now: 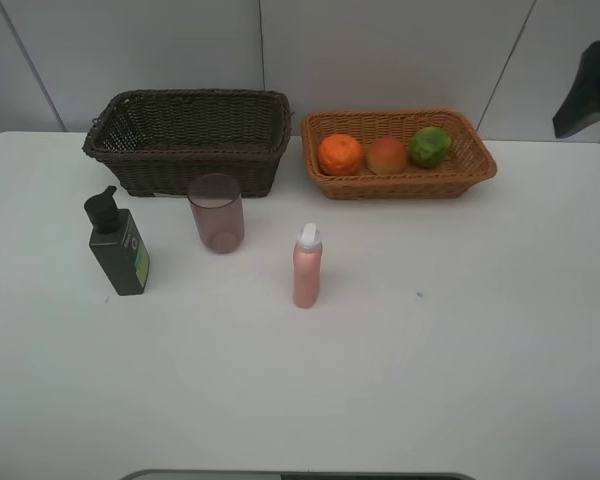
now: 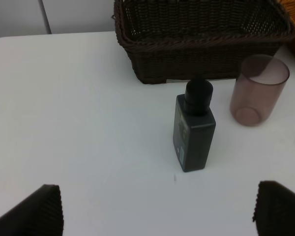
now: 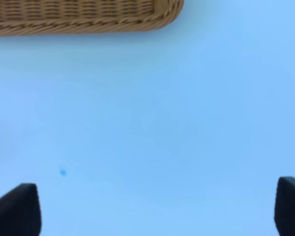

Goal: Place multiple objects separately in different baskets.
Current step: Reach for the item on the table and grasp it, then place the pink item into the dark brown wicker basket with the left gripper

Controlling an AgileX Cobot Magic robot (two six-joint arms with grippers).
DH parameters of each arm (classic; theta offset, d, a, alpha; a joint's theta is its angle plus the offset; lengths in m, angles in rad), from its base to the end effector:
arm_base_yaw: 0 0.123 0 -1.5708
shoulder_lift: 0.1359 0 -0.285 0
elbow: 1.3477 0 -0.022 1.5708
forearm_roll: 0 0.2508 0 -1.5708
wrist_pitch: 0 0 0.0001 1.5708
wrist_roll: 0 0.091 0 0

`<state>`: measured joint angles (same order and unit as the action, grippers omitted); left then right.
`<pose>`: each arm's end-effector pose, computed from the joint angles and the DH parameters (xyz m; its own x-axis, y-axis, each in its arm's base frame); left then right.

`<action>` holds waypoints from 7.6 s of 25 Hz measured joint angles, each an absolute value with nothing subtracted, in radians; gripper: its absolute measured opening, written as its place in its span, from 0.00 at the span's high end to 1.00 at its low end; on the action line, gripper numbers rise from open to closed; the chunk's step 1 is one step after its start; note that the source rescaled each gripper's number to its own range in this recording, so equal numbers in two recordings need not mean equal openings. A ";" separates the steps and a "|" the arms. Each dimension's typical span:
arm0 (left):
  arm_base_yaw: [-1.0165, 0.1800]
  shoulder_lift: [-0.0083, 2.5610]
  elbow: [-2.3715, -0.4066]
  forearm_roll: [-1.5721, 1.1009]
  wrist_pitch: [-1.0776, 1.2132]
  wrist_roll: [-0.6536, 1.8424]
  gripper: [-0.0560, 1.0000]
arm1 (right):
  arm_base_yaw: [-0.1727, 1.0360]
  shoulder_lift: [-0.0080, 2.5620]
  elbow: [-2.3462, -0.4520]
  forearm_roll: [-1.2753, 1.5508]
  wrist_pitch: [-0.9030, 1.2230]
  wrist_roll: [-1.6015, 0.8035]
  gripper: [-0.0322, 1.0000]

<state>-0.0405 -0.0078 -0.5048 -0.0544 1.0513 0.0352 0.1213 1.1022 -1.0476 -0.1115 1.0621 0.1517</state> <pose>-0.0065 -0.0040 0.2794 -0.4347 0.0258 -0.9002 0.0865 0.9962 -0.0132 0.2032 0.0159 0.3450 -0.8522 -0.0066 -0.5231 0.0123 0.9994 -0.0325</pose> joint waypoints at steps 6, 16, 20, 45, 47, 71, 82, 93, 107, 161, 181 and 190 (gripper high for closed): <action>-0.041 -0.008 -0.505 -0.054 1.051 0.035 0.00 | 0.121 0.717 -0.903 -0.061 1.067 0.089 0.00; -0.041 -0.008 -0.505 -0.054 1.051 0.035 0.00 | 0.121 0.239 -0.751 0.023 1.118 0.012 0.00; -0.041 -0.008 -0.505 -0.054 1.051 0.035 0.00 | 0.121 0.142 -0.693 0.038 1.120 0.011 0.00; -0.041 -0.008 -0.505 -0.054 1.051 0.035 0.00 | 0.119 -0.003 -0.524 -0.073 1.067 0.011 0.00; -0.041 -0.008 -0.505 -0.054 1.051 0.035 0.00 | 0.099 -0.003 -0.524 -0.078 1.064 0.011 0.00; -0.041 -0.008 -0.505 -0.054 1.051 0.035 0.00 | -0.041 -0.003 -0.524 -0.080 1.063 0.011 0.00; -0.041 -0.008 -0.505 -0.055 1.051 0.035 0.00 | -0.041 -0.003 -0.524 -0.080 1.063 0.011 0.00; -0.041 0.464 -0.643 -0.067 1.038 0.035 0.00 | -0.041 -0.003 -0.521 -0.082 1.062 0.011 0.00; -0.143 1.261 -0.970 -0.070 0.994 -0.154 0.00 | -0.041 -0.003 -0.521 -0.082 1.062 0.011 0.00; -0.320 1.847 -1.072 0.050 0.771 -0.385 0.50 | -0.041 -0.003 -0.520 -0.082 1.062 0.011 0.00; -0.320 1.766 -1.168 0.069 0.839 -0.385 0.50 | -0.041 -0.003 -0.520 -0.082 1.062 0.011 0.00; -0.320 1.748 -1.491 0.160 0.961 -0.384 0.50 | -0.041 -0.003 -0.520 -0.083 1.062 0.011 0.00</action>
<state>-0.3197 1.7480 -1.4908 0.1597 0.9612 -0.3836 -0.0414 -0.0034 -0.5199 -0.0827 1.0625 0.0112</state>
